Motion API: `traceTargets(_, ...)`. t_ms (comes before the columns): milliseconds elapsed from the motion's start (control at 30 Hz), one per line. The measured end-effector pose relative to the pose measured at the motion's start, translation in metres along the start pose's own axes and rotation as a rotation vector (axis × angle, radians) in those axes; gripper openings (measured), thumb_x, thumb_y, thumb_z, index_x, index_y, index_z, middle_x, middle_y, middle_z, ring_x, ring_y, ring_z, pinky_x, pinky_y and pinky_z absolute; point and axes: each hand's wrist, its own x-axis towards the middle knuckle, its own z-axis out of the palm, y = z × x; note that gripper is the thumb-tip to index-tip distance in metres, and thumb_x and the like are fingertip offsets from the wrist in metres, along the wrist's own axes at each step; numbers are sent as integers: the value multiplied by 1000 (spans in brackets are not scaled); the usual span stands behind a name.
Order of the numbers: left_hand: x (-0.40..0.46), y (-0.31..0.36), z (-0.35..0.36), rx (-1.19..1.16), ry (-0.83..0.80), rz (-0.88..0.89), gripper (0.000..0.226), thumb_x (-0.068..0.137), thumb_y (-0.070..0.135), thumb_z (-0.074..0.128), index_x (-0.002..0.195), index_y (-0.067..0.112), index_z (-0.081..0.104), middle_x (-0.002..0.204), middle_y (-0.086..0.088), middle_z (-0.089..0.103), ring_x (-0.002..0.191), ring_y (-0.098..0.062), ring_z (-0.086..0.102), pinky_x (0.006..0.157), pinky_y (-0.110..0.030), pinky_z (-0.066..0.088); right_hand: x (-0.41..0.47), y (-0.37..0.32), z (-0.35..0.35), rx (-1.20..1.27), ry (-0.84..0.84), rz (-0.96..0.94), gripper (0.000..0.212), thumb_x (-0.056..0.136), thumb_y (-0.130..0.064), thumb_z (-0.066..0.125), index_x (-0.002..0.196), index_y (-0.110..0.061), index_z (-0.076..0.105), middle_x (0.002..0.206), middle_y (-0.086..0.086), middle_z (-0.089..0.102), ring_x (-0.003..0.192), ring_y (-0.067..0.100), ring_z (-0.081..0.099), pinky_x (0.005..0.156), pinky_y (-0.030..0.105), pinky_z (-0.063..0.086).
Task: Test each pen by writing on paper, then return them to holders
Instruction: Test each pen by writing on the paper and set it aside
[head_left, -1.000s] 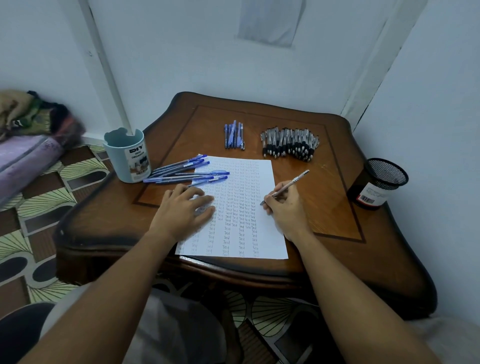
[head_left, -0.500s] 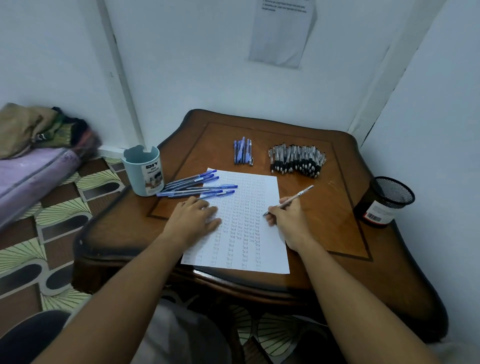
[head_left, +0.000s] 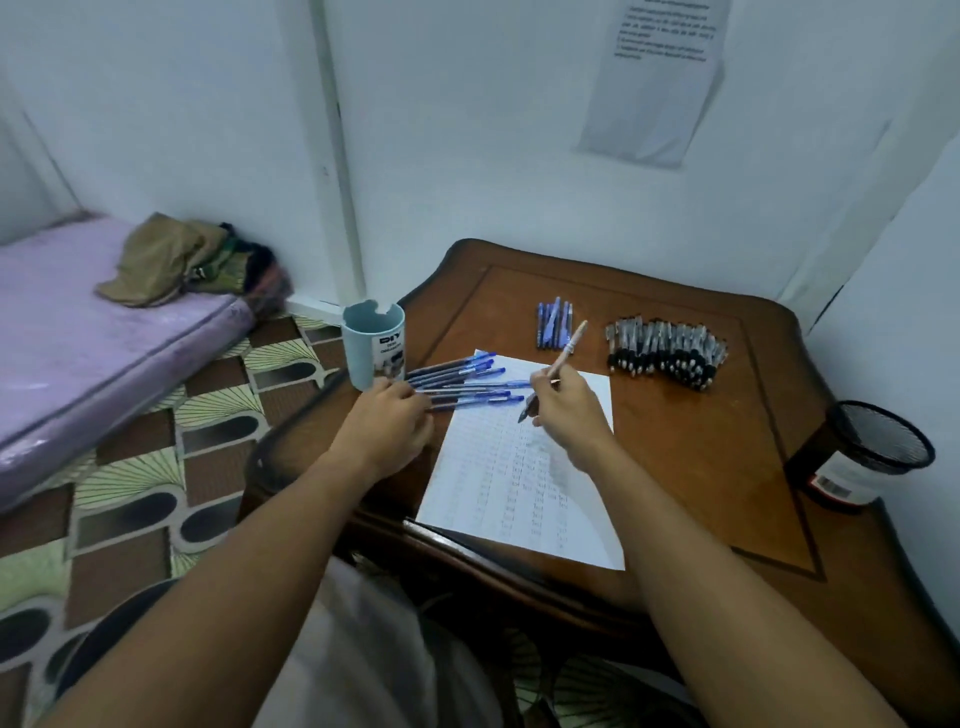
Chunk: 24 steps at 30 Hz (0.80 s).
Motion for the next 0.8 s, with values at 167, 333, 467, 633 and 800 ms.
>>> traceTargets(167,-29,-54,-29,16,-18,-188,33,88,29,51,91,3,71,92,-17,67,86,-38,59,76,-43,51,-4,-59,58,-141,-258,-91,20,103,-12,48,111,-9,66,102,10,67,84,20,65,74,32,55)
traceTargets(333,-96,-103,-67,1,52,-441,14,88,17,65,91,4,70,89,-13,63,84,-30,58,70,-34,41,-45,-106,135,-391,-577,-314,28,100,-24,51,111,-8,72,103,10,70,96,26,64,80,35,51)
traceTargets(467,-168,-145,-77,21,-6,-687,19,91,23,62,97,6,70,97,-12,67,86,-26,59,72,-32,42,-88,-123,206,-440,-774,-321,22,100,-16,55,113,-7,70,104,11,71,95,26,70,87,42,58)
traceTargets(633,-238,-169,-83,11,-49,-885,20,89,20,63,98,4,70,99,-12,70,88,-28,62,75,-33,47,-120,-110,274,-406,-816,-267,24,93,-13,69,116,-7,68,109,11,70,98,27,68,89,42,58)
traceTargets(800,-274,-181,-80,-19,-59,-993,21,92,21,62,104,5,71,102,-11,69,91,-23,63,81,-32,50,-138,-86,321,-475,-892,-177,15,89,-9,73,104,-4,70,105,14,70,97,28,68,88,46,58)
